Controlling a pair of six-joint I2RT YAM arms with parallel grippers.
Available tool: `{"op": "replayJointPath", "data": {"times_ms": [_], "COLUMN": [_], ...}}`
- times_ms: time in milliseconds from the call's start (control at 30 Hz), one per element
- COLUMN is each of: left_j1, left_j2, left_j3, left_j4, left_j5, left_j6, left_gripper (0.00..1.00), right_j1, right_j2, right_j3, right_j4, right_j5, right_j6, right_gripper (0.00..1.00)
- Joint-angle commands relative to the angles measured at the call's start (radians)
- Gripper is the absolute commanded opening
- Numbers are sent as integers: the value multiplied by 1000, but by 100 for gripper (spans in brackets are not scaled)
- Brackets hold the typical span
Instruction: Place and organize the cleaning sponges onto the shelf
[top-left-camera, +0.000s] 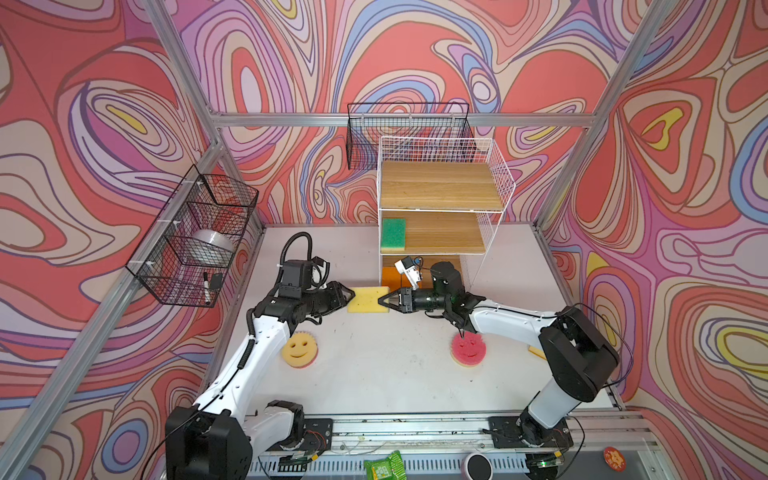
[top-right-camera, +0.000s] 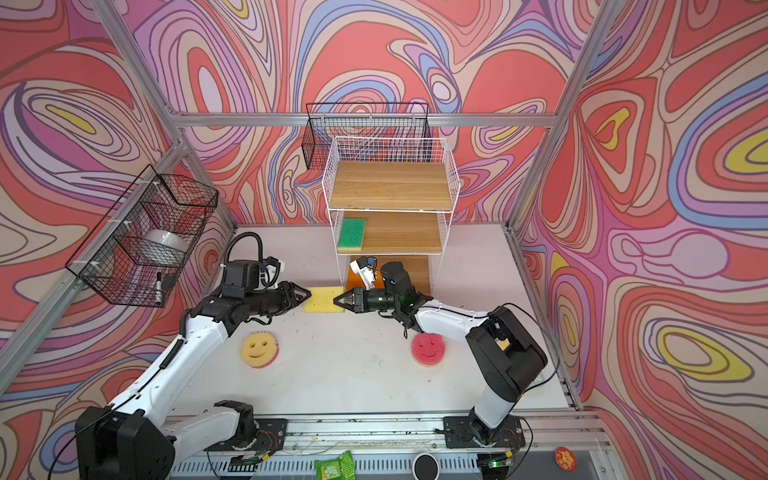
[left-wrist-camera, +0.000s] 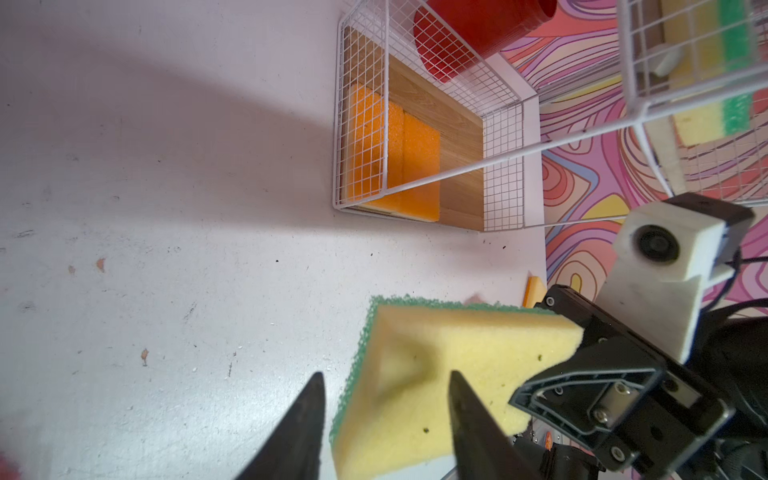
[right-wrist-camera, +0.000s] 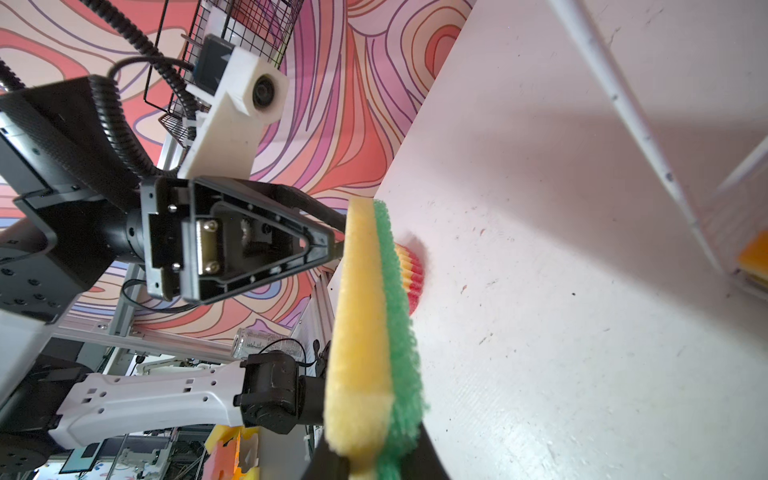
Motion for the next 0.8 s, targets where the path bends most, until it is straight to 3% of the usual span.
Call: {"op": "replayJointPath", "data": {"times_ms": [0,167,333,567,767], "left_j1": [5,9,16,57,146], "left_j2": [-35,-84,-135,-184,-243], "left_j3": [37,76,66,75,75], "left_j4": [-35,-126,-156,-232,-274], "left_j5": [-56,-138,-164,-193,-182], "left_j6": [20,55,54,107,125], "left_gripper": [100,100,100,100,100], "right_j1": [0,20,153,273,383], "right_j2": [-27,-87,-149,-108,-20], "right_j3": [-14,-40,-19,26,89], "right_j4": [-45,-187,-385,-461,-476], "right_j5": [35,117,387,769,1031], "right_j6": [-52,-179,-402,-526,-682], "right_gripper": [15,15,18,16,17]}}
